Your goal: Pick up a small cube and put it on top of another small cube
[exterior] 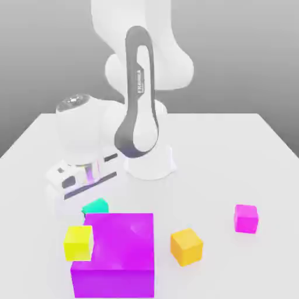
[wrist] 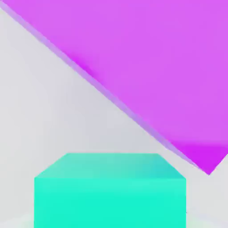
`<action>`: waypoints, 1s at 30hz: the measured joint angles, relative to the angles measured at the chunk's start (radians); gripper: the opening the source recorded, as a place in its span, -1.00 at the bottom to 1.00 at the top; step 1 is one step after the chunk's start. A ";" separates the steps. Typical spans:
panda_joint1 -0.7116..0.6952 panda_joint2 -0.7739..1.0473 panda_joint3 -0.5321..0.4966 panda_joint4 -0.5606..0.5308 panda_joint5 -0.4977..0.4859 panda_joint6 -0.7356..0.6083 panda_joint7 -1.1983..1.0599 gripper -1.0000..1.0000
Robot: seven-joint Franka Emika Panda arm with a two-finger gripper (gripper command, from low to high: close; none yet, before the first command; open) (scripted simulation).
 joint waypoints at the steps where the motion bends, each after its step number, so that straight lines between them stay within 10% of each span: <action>1: 0.005 -0.011 -0.013 -0.004 -0.032 -0.006 0.023 -1.00; 19: -0.153 -0.223 -0.011 -0.083 -0.679 -0.073 0.494 -1.00; 30: -0.122 -0.208 0.066 0.277 -0.572 -0.437 0.808 -1.00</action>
